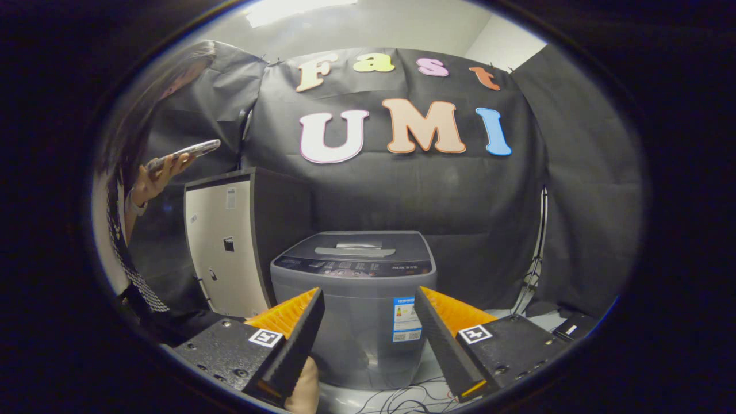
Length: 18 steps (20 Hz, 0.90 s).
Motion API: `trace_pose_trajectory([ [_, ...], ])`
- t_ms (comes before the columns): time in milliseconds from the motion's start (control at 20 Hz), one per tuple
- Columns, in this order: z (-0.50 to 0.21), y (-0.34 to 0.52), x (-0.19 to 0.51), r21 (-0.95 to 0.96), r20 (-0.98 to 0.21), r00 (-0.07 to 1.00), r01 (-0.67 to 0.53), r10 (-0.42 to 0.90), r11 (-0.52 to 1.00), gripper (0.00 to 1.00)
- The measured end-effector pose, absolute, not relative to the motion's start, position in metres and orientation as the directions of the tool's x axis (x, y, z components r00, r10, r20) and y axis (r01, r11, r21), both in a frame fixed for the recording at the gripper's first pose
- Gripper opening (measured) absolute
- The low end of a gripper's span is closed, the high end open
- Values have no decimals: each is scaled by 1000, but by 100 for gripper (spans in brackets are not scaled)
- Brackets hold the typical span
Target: Put the clothes into the washing machine and then close the washing machine lid.
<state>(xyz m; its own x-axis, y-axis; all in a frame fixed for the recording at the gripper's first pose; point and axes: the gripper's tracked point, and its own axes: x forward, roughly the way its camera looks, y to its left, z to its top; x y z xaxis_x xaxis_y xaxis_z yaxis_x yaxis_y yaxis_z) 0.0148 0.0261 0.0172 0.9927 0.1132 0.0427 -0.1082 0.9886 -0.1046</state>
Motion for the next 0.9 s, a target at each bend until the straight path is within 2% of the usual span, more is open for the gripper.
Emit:
trace_pose_trajectory([
  [900, 20, 25, 10, -105, 43, 993, -108, 113, 989, 95],
])
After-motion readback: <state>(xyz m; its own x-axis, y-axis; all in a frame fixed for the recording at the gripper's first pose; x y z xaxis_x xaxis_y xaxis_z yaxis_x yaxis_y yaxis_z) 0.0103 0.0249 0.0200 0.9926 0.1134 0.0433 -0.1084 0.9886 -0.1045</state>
